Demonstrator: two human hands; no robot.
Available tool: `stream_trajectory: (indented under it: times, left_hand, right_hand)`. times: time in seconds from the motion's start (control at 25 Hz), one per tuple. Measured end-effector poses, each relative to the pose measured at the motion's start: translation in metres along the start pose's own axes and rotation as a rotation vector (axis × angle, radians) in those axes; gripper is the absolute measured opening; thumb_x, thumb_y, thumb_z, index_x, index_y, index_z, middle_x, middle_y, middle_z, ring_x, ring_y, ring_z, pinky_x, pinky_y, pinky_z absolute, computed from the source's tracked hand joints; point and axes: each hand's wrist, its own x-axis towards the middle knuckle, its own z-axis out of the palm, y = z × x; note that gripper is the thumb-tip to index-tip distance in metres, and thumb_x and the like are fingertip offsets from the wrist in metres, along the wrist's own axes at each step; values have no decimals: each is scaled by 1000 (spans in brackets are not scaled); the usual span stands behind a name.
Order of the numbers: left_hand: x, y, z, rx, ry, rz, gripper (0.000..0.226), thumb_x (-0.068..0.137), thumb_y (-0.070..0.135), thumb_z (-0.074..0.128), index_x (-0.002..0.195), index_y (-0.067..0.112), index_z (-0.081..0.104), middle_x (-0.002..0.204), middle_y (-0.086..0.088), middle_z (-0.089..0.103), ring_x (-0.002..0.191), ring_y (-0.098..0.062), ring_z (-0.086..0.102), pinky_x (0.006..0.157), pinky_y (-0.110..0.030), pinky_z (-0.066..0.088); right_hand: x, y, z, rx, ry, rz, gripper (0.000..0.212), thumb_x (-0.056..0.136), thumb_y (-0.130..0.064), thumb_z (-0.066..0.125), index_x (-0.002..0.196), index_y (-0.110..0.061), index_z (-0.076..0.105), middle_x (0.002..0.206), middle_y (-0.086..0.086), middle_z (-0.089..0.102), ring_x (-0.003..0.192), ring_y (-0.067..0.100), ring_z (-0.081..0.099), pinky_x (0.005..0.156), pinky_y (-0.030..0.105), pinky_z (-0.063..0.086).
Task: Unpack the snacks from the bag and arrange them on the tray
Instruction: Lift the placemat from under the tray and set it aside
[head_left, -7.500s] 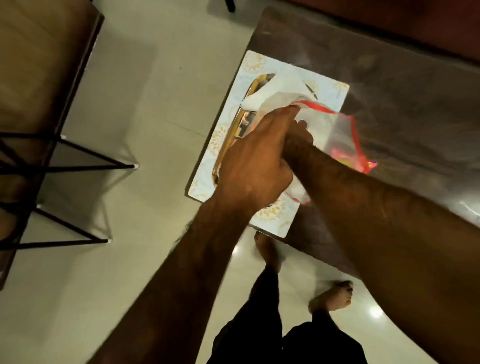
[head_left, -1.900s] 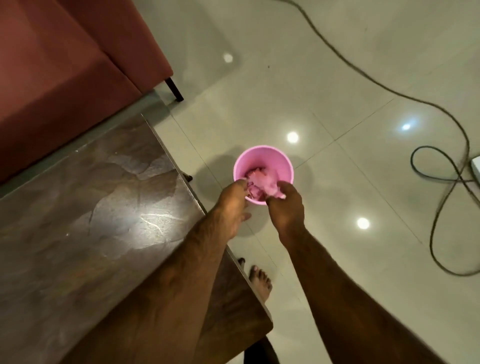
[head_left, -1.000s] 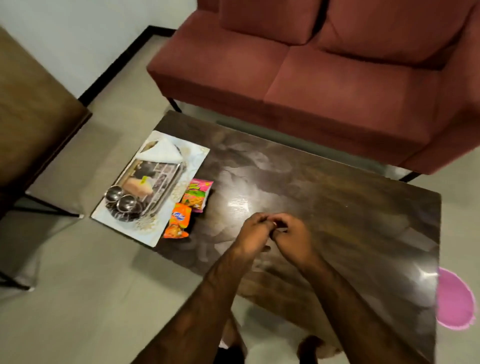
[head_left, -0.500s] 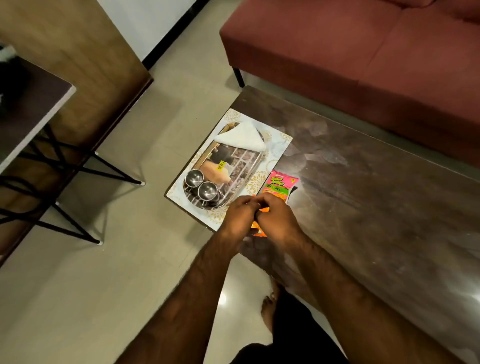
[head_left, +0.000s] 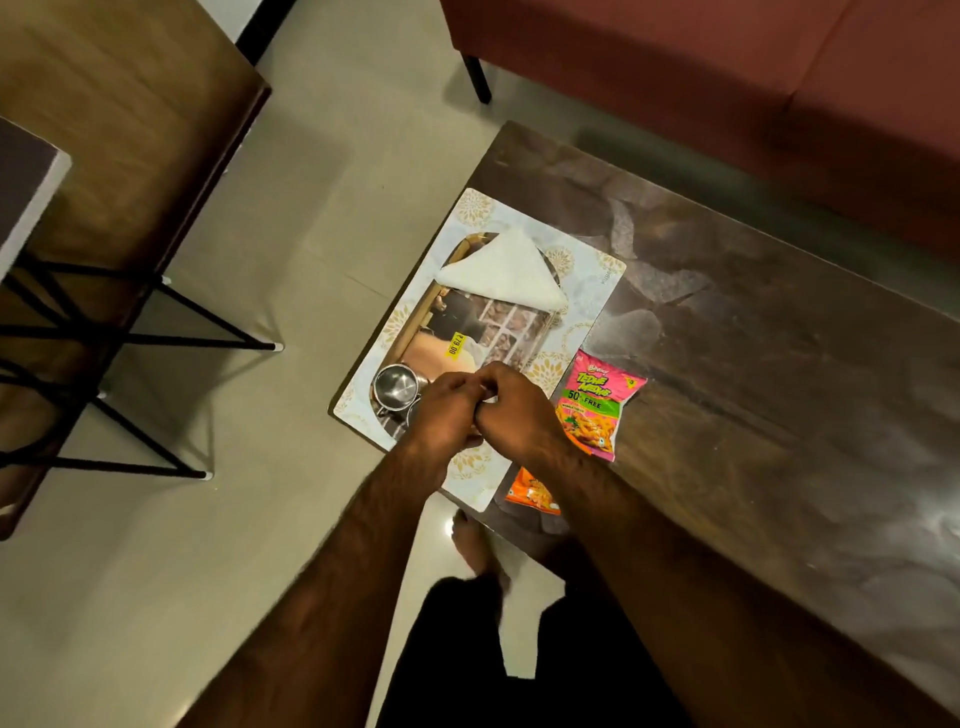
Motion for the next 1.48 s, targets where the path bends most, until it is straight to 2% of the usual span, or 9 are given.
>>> stream_trajectory:
  times: [0.2,0.32,0.44,0.64,0.8,0.96,1.12,1.28,1.48]
  left_hand:
    - [34,4,2,73,-70,-6,20,96,10,50,106,8,67,103,-17,70,84,-23,68,56,-28,55]
    - [51,7,10,149,-197,-2,20,95,11,51,108,9,66,105,-10,71,92,-22,68,77,-37,58]
    - [63,10,8,181,-266,-7,11,95,11,53,93,17,63,92,-6,66,87,-25,63,78,-40,53]
    - [104,30,-27,243,-278,71,19,92,5,52,86,19,63,93,-9,67,84,-26,66,72,-40,58]
    - [162,51,-64,418,-115,264,16,85,5,55,79,18,63,87,-12,65,71,-25,61,63,-41,51]
    - [213,55,-92,754,76,244,35,85,19,64,117,4,61,113,-13,63,100,-31,64,83,-39,55]
    - [229,43,-92,611,-146,70,34,88,17,65,115,-4,66,106,-20,66,99,-33,64,90,-43,53]
    - [231,39,-83,568,-205,87,33,89,16,65,117,-2,66,111,-21,68,103,-37,65,98,-51,54]
    - [239,30,-82,527,-258,94,20,92,11,63,112,7,63,101,-12,63,93,-27,61,84,-41,51]
  right_hand:
    - [18,3,7,22,72,93,39,87,-5,57,123,-18,67,122,5,72,111,25,68,93,42,57]
    - [25,16,7,52,164,150,33,86,-5,58,114,-22,66,109,-4,70,105,20,68,79,32,53]
    - [31,30,7,94,252,217,32,87,-5,58,109,-26,66,95,-13,65,96,15,65,71,26,47]
    - [53,48,11,128,371,268,25,94,-9,54,105,-28,66,88,-11,65,90,22,68,83,38,57]
    - [77,64,12,125,430,316,23,96,-10,54,113,-20,67,87,-9,64,82,22,65,68,27,49]
    - [86,75,11,-37,446,411,33,92,-8,59,125,-6,64,120,12,72,111,36,68,92,39,55]
    - [90,71,21,-136,508,459,43,89,-11,64,130,-1,58,133,18,66,124,41,64,98,42,54]
    - [99,69,27,11,562,514,52,89,-16,65,138,-2,56,139,16,63,131,39,61,106,47,55]
    - [104,72,31,221,617,500,49,89,-15,62,138,-16,64,130,3,74,118,31,71,99,47,60]
